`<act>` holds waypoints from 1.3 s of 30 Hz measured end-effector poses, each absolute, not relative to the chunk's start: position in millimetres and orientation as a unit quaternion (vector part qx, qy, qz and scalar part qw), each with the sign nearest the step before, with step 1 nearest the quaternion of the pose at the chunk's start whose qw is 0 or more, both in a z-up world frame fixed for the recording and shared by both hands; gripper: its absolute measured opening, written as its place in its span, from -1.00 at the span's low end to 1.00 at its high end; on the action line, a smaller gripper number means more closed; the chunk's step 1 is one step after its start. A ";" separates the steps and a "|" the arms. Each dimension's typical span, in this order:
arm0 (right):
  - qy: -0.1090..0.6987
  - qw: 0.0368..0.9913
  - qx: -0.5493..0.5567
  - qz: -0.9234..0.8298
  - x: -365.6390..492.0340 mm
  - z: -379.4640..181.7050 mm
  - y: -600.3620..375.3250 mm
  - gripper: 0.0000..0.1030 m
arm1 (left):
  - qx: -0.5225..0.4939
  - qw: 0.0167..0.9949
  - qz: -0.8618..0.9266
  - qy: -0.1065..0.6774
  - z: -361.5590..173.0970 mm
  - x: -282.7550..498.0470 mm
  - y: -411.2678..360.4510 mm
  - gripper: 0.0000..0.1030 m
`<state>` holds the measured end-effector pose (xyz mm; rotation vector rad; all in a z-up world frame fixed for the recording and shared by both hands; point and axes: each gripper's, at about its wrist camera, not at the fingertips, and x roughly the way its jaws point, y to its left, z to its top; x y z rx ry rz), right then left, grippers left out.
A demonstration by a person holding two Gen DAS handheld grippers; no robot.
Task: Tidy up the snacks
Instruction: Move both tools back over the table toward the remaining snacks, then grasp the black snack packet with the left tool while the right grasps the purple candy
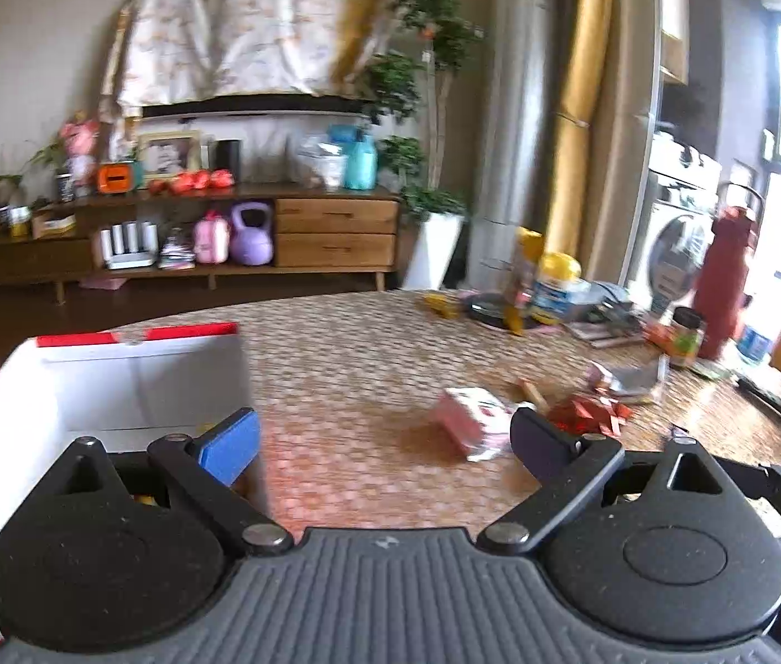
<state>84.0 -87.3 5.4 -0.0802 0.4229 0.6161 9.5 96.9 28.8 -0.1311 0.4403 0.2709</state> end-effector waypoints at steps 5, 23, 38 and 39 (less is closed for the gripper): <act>0.213 0.939 -0.026 0.267 100.7 -3.0 -116.6 0.67 | -0.051 0.967 0.107 0.227 19.3 27.4 69.4 0.90; 0.233 0.953 -0.002 0.193 144.4 -28.1 -186.6 0.67 | -0.017 0.965 0.046 0.259 -21.3 91.9 6.8 0.90; 0.256 0.955 0.009 0.148 206.0 -49.2 -212.9 0.68 | -0.002 0.955 0.021 0.295 -71.1 153.3 -22.5 0.90; 0.258 0.955 0.010 0.146 209.3 -50.4 -213.2 0.68 | -0.001 0.954 0.021 0.298 -74.9 157.7 -24.1 0.90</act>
